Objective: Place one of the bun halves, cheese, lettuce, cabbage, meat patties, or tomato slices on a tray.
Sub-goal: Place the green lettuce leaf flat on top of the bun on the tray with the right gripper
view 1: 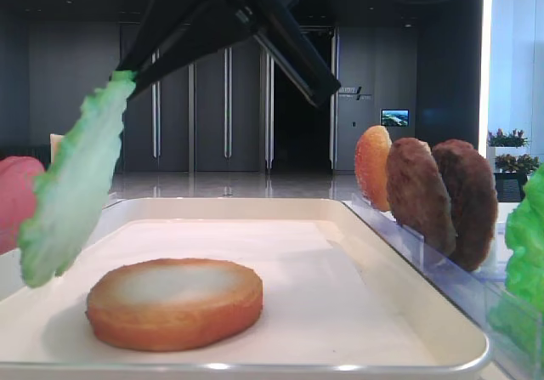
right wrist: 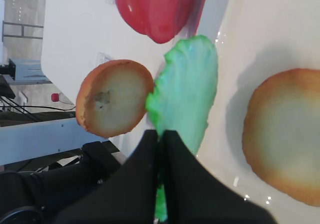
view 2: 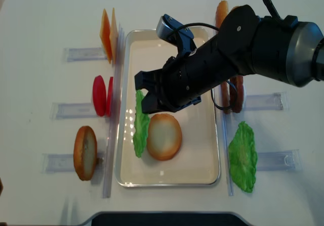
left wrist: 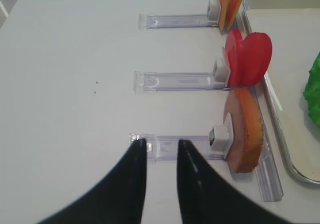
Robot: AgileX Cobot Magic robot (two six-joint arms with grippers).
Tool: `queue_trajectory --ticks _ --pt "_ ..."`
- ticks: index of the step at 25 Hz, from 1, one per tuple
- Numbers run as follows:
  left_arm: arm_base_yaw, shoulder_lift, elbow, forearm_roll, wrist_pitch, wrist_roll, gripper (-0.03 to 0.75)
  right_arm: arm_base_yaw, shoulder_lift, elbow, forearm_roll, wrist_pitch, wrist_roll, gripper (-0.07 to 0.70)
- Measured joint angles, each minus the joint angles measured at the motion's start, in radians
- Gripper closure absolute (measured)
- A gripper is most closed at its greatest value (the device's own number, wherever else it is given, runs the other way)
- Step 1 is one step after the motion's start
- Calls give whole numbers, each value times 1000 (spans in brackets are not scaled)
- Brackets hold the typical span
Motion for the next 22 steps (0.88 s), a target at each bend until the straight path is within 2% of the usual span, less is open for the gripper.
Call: queue_trajectory --ticks 6,22 --pt "0 0 0 0 0 0 557 0 0 0 -191 1 113 605" --pt "0 0 0 0 0 0 557 0 0 0 -501 8 282 605"
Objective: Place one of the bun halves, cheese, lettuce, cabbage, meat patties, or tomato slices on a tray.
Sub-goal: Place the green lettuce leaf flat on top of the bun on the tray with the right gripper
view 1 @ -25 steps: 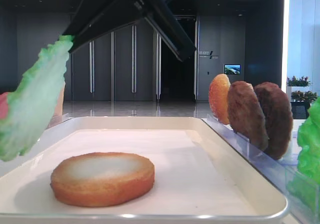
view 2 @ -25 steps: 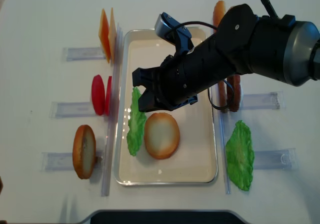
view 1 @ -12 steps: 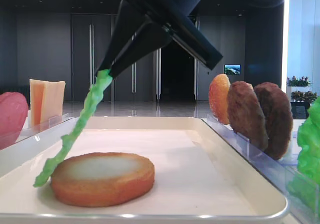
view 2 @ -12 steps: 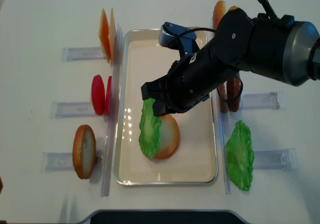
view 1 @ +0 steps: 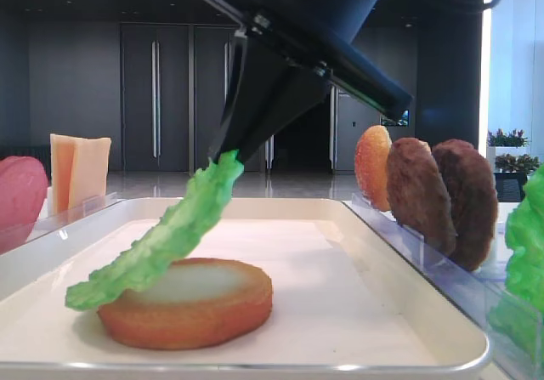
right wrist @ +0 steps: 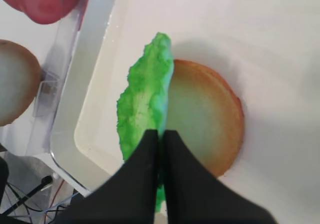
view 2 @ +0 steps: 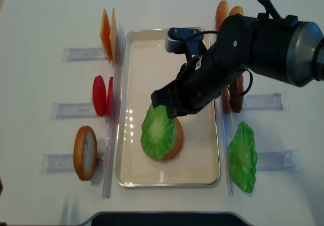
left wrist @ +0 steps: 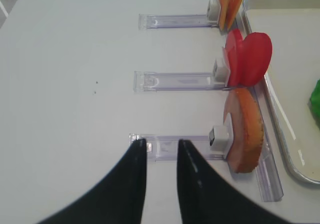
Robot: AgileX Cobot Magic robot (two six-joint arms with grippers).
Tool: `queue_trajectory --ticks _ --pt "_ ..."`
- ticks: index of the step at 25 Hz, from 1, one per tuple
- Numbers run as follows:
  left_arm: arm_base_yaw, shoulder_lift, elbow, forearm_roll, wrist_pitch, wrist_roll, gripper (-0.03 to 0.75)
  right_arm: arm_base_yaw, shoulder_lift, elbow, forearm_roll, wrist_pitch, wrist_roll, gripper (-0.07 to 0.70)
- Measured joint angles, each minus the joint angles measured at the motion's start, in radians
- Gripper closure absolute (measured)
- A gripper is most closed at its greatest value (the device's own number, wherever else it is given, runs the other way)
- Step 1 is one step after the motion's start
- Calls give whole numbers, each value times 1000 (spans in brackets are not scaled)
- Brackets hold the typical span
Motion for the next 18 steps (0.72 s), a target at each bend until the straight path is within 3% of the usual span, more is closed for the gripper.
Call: queue_trajectory --ticks 11,13,18 --pt "0 0 0 0 0 0 557 0 0 0 -75 16 45 584" --pt "0 0 0 0 0 0 557 0 0 0 -83 16 52 519" --pt "0 0 0 0 0 0 557 0 0 0 -126 16 108 254"
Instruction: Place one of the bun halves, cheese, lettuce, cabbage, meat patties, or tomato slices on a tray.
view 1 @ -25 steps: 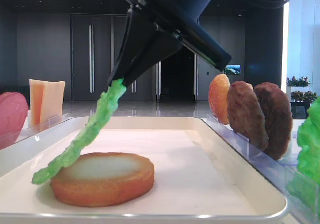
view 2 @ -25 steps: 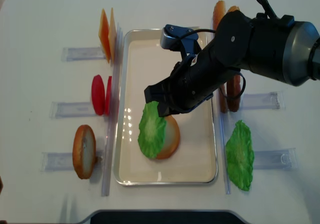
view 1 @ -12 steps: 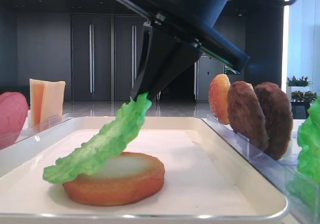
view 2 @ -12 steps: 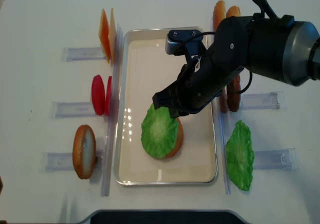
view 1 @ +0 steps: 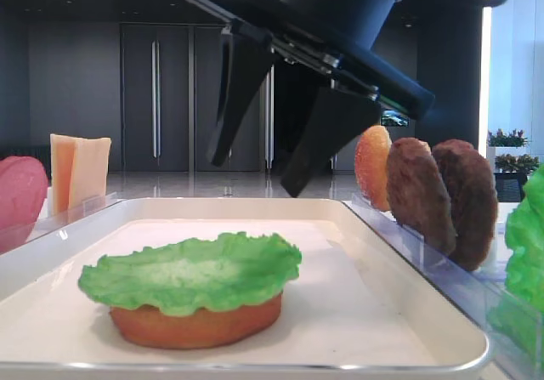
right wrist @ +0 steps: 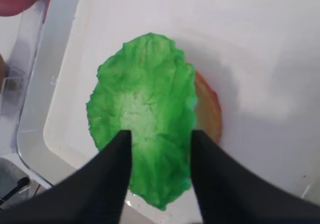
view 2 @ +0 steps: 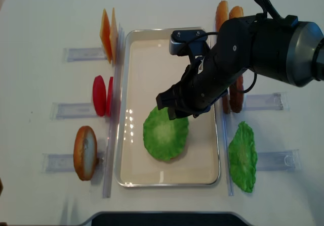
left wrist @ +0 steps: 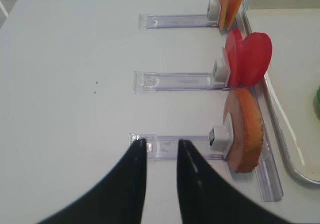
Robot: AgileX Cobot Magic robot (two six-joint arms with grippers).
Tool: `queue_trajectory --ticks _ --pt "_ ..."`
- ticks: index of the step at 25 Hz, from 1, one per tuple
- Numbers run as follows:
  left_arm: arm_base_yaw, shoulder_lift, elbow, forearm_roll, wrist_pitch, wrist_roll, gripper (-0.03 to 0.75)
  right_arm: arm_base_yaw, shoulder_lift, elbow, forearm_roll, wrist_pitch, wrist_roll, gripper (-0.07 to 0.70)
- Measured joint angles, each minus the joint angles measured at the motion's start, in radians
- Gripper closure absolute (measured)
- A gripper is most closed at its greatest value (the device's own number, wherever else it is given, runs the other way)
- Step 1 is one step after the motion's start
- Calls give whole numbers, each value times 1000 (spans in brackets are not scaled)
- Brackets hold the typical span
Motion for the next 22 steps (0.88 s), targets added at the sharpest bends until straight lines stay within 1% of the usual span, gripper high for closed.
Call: queue_trajectory --ticks 2,4,7,14,18,22 --pt "0 0 0 0 0 0 557 0 0 0 -41 2 42 178" --pt "0 0 0 0 0 0 557 0 0 -1 -76 9 76 146" --pt "0 0 0 0 0 0 557 0 0 -1 -122 26 129 129" --pt "0 0 0 0 0 0 557 0 -22 -22 -201 73 223 127" --pt "0 0 0 0 0 0 557 0 -44 -83 -266 137 268 127" --pt "0 0 0 0 0 0 557 -3 -52 -152 -298 223 275 126"
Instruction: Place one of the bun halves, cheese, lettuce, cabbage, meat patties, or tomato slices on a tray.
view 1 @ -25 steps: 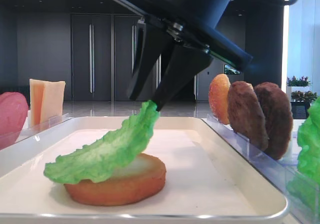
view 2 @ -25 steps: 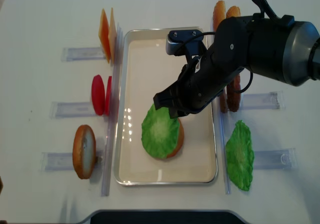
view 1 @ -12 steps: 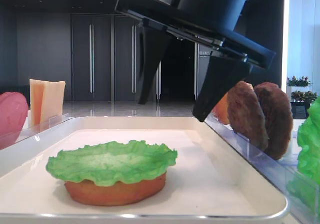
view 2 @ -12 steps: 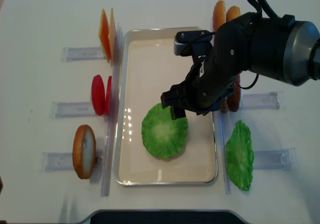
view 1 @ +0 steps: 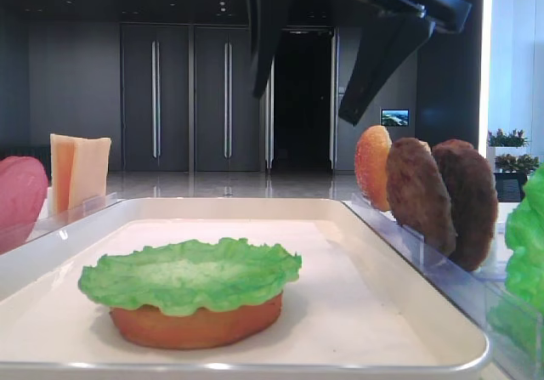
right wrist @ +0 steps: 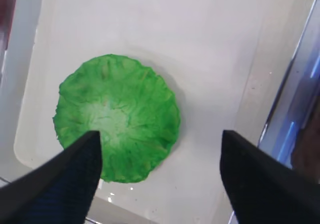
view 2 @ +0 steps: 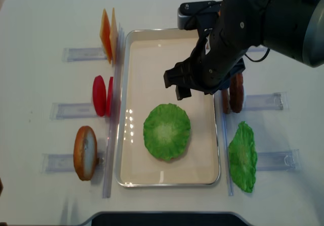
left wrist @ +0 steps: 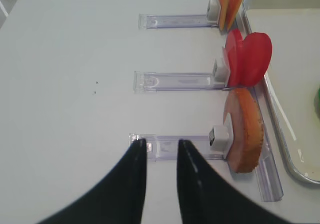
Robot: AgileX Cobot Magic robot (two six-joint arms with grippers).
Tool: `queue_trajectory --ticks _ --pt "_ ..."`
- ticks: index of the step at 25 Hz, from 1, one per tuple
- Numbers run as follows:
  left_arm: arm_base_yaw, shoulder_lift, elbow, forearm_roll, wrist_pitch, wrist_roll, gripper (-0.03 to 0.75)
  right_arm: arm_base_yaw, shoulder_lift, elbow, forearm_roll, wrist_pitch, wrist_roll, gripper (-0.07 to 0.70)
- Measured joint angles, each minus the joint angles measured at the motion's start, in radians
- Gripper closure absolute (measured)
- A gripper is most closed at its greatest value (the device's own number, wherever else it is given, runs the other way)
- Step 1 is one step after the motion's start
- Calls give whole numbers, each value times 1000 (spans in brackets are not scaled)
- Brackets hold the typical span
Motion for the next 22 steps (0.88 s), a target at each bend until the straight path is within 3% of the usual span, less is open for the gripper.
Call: queue_trajectory --ticks 8,16,22 --pt "0 0 0 0 0 0 557 -111 -3 -90 -14 145 -5 126" --pt "0 0 0 0 0 5 557 -239 -7 -95 -128 275 -16 126" --pt "0 0 0 0 0 8 557 -348 -7 -95 -173 301 -54 134"
